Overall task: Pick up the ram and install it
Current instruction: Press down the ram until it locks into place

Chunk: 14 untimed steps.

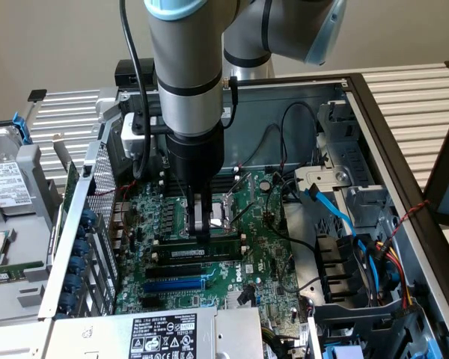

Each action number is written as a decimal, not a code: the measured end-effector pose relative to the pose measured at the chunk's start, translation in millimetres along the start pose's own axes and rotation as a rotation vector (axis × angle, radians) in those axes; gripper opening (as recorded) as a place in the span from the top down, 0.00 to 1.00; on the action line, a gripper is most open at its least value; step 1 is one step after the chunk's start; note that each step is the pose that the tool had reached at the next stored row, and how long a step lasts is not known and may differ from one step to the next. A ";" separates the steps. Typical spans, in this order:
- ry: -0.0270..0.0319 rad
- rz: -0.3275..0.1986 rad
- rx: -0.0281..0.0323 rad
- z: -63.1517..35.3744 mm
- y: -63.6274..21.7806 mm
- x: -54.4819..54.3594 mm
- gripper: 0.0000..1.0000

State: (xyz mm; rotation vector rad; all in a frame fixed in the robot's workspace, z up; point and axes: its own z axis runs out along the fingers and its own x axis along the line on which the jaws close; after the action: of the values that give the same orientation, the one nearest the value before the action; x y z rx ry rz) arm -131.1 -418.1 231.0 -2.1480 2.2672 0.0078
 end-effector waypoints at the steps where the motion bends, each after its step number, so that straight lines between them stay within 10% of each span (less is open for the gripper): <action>1: 0.0000 0.000 0.0000 0.0 -0.1 0.2 0.89; 14: 0.0000 0.000 0.0000 0.0 -0.6 1.5 0.89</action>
State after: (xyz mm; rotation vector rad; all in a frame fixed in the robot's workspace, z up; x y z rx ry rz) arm -130.5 -419.7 231.0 -2.1480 2.2672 0.0078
